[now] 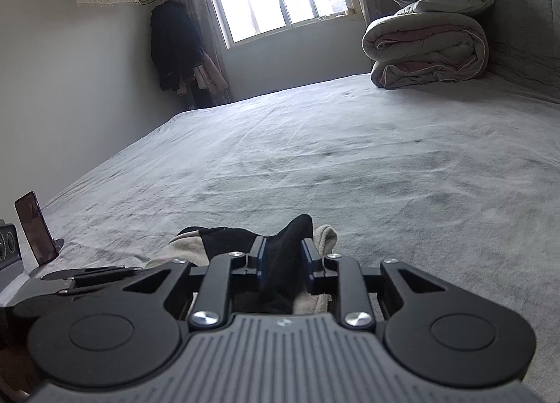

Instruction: Fold clothes

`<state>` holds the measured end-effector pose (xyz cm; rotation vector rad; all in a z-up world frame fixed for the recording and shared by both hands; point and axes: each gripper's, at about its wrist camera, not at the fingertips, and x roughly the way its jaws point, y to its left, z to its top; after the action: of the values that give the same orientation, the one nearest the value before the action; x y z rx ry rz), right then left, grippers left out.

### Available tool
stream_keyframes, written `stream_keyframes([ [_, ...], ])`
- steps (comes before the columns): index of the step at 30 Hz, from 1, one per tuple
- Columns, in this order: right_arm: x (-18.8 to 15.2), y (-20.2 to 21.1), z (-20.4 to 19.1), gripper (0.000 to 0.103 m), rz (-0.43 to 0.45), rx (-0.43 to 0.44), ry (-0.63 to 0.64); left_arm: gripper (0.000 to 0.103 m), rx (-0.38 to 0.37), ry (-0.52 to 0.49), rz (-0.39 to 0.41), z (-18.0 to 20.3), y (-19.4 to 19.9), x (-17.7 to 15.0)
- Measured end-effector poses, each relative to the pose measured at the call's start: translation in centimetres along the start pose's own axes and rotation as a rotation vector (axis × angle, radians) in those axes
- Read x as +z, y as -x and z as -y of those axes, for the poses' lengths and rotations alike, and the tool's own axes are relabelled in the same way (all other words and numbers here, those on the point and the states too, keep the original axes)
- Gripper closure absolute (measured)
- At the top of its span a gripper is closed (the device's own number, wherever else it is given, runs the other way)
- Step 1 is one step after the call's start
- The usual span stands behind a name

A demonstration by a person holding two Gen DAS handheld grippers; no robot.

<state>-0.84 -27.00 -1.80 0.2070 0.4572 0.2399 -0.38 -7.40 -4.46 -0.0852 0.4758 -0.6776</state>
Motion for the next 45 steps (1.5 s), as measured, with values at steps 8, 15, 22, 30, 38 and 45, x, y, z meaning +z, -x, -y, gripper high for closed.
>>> stream_keyframes([
  [8,0.1,-2.4,-2.0,0.077,0.009,-0.024,0.170,0.103,-0.002,-0.066,-0.017,1.9,-0.7,-1.2],
  [15,-1.4,-4.7,0.6,0.089,-0.083,-0.120,0.131,0.101,-0.078,0.006,-0.020,-0.3,1.0,0.7],
  [22,-0.9,-2.2,-0.5,0.076,-0.019,-0.080,0.172,0.101,0.091,0.120,0.019,-4.8,2.2,2.0],
  [30,-2.1,1.5,-4.6,0.076,0.015,0.027,0.345,0.097,0.005,-0.018,-0.003,-2.5,4.3,0.7],
  [38,-5.6,0.4,-5.2,0.078,-0.061,-0.015,0.521,0.097,0.016,-0.201,-0.039,-0.9,4.1,-1.8],
  [45,-3.6,0.7,-5.0,0.072,-0.036,-0.004,0.408,0.077,0.024,-0.092,0.004,-2.9,4.1,0.6],
])
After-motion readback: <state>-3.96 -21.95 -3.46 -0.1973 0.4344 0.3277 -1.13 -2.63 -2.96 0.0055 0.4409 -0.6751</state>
